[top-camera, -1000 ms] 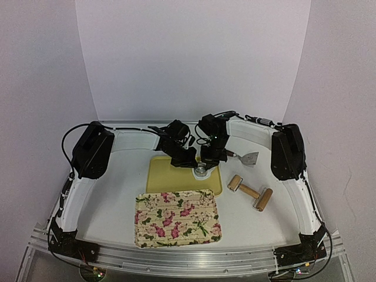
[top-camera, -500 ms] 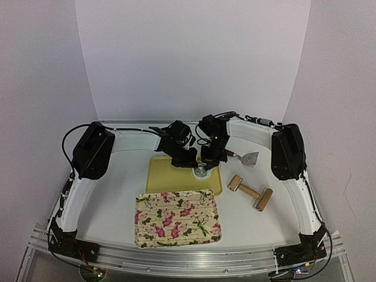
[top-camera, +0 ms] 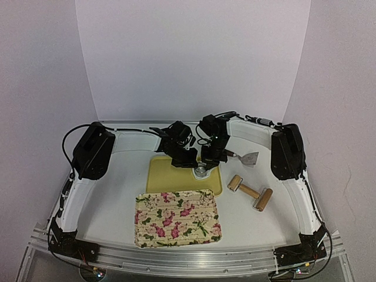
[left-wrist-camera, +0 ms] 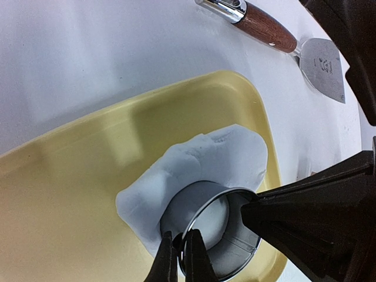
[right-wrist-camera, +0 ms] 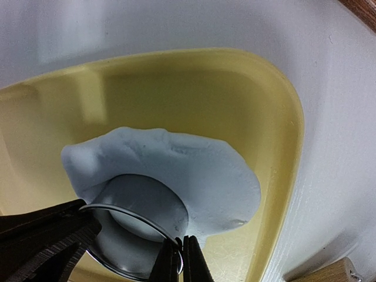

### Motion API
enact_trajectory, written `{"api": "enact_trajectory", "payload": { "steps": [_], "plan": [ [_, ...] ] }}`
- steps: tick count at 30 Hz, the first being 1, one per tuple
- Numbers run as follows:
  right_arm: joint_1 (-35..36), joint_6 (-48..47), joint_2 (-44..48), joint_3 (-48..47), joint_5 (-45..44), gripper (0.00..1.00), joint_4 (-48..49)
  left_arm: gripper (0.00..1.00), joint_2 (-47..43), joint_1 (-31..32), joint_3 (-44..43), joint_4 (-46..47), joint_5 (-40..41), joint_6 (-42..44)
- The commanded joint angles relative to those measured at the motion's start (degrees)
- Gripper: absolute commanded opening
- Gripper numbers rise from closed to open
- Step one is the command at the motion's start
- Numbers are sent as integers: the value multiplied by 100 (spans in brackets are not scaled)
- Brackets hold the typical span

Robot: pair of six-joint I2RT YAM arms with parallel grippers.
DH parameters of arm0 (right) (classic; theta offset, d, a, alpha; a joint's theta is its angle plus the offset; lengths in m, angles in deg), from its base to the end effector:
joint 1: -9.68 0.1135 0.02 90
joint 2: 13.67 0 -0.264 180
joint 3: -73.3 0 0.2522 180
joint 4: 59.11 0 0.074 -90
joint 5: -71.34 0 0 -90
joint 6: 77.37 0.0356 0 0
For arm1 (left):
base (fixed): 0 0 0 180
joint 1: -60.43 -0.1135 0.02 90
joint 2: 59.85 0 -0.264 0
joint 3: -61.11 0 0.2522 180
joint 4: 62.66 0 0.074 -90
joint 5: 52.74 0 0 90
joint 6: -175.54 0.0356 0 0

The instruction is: Roll out the dumpling wrappers from the dough

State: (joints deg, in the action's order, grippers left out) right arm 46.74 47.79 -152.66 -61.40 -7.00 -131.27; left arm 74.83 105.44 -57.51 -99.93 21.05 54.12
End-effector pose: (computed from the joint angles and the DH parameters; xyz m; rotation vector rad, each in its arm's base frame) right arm 0.3916 0.3048 0.1620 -0.0871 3.0345 0.4629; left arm 0.3554 -0.3695 0.1447 0.4430 2.6482 -0.8499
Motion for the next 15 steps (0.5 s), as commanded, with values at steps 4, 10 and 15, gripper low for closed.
{"api": "enact_trajectory", "payload": {
  "steps": [4, 10, 15],
  "plan": [
    [150, 87, -1033, 231, 37, 0, -75, 0, 783, 191, 238, -732, 150, 70],
    [102, 102, -1173, 55, 157, 0, -87, 0, 895, 183, 214, -771, 172, 122],
    [95, 101, -1192, 95, 179, 0, -76, 0, 837, 191, 378, -700, 220, 110]
  ]
}}
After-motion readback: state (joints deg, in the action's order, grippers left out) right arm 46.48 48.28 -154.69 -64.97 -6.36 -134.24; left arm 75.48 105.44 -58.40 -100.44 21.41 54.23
